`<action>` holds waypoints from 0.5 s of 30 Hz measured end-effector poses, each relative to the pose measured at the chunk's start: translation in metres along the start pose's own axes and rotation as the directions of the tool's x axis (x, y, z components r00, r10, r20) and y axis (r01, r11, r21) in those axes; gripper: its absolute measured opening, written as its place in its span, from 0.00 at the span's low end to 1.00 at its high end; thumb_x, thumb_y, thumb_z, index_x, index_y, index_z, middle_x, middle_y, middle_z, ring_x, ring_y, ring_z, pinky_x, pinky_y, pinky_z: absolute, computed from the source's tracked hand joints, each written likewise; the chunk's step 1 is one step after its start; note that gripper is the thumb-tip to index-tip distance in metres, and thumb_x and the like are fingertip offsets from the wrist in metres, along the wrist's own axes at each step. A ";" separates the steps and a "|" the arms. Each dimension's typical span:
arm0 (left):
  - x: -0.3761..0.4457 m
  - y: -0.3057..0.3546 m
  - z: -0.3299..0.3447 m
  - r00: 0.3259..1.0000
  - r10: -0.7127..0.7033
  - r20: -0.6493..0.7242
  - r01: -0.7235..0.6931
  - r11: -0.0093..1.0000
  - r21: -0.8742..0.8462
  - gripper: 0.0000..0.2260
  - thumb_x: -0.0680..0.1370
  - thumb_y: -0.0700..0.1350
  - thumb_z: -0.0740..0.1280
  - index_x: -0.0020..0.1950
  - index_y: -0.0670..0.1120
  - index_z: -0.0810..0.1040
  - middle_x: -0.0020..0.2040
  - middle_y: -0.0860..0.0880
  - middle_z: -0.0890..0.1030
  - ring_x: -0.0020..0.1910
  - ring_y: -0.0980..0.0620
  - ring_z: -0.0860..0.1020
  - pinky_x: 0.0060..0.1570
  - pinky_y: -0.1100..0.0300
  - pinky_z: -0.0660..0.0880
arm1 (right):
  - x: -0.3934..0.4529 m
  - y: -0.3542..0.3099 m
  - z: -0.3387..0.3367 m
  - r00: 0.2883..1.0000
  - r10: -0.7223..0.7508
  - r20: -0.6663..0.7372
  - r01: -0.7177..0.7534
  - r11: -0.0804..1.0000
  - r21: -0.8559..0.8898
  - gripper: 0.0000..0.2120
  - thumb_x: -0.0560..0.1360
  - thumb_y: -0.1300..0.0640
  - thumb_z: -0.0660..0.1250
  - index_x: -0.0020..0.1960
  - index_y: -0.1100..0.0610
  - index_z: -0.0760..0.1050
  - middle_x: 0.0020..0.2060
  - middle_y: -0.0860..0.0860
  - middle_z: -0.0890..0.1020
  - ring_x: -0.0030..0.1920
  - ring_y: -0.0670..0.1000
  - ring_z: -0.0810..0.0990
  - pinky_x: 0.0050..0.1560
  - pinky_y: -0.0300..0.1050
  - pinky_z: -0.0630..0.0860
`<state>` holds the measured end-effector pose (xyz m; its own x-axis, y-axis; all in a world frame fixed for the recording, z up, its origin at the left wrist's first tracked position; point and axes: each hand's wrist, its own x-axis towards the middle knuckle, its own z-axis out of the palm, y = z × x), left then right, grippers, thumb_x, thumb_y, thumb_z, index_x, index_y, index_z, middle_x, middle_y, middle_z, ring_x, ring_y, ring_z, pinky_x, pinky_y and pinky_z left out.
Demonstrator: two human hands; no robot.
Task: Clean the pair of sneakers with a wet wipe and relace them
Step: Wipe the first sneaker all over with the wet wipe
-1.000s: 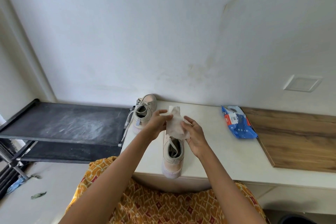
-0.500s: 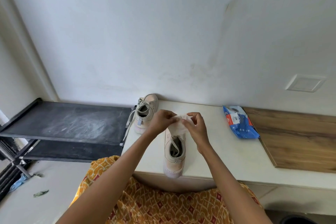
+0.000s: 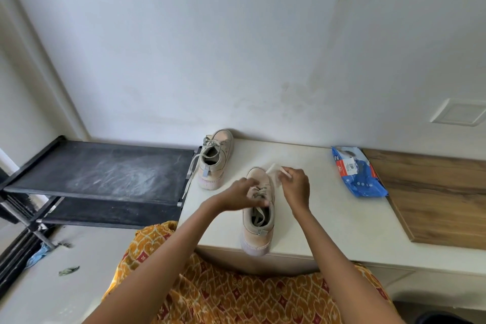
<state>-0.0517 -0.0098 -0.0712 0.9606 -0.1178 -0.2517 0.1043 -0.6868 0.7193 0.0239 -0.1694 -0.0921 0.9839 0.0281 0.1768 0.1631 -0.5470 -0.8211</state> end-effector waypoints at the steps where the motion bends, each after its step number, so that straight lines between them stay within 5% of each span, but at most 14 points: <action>1: 0.000 -0.003 0.005 0.999 0.028 0.047 -0.032 0.995 0.091 0.30 0.74 0.52 0.70 0.72 0.45 0.64 0.68 0.45 0.67 0.67 0.47 0.66 0.66 0.54 0.64 | 0.002 -0.001 0.001 0.998 -0.033 0.048 0.035 0.998 -0.046 0.11 0.74 0.57 0.65 0.54 0.53 0.81 0.47 0.54 0.81 0.49 0.53 0.77 0.48 0.45 0.74; 3: 0.002 -0.006 0.010 0.994 0.087 0.059 -0.096 0.979 0.178 0.28 0.73 0.45 0.70 0.71 0.45 0.66 0.68 0.44 0.67 0.66 0.46 0.67 0.65 0.54 0.65 | 0.001 -0.004 0.005 0.954 -0.206 0.217 0.244 0.955 -0.167 0.14 0.75 0.58 0.64 0.60 0.51 0.78 0.49 0.51 0.81 0.53 0.51 0.74 0.49 0.43 0.72; 6: 0.011 -0.004 -0.001 0.987 0.135 0.086 -0.153 0.948 0.279 0.26 0.71 0.34 0.65 0.69 0.44 0.70 0.66 0.43 0.72 0.62 0.44 0.72 0.61 0.51 0.69 | 0.001 0.002 0.005 0.807 -0.427 0.409 0.563 0.765 -0.313 0.11 0.74 0.58 0.66 0.54 0.48 0.81 0.44 0.49 0.80 0.50 0.51 0.74 0.42 0.43 0.71; 10: 0.016 -0.014 -0.015 0.968 0.228 0.101 -0.250 0.888 0.387 0.26 0.72 0.30 0.59 0.68 0.46 0.73 0.67 0.46 0.72 0.64 0.46 0.72 0.63 0.54 0.68 | 0.019 0.021 -0.003 0.884 -0.311 0.349 0.445 0.788 -0.426 0.09 0.74 0.57 0.68 0.50 0.46 0.83 0.41 0.50 0.79 0.49 0.53 0.74 0.38 0.44 0.71; 15: 0.016 -0.022 -0.019 0.918 0.395 0.030 -0.325 0.708 0.627 0.19 0.79 0.39 0.60 0.67 0.56 0.73 0.60 0.47 0.72 0.55 0.47 0.70 0.55 0.50 0.71 | 0.024 0.025 -0.005 0.969 -0.241 0.061 0.246 0.896 -0.369 0.08 0.73 0.59 0.68 0.51 0.52 0.83 0.44 0.52 0.78 0.49 0.53 0.74 0.41 0.45 0.74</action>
<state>-0.0342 0.0173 -0.0790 0.9156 -0.4007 0.0334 -0.3997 -0.8977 0.1852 0.0517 -0.1867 -0.1056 0.9179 0.2100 0.3366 0.3615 -0.7921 -0.4918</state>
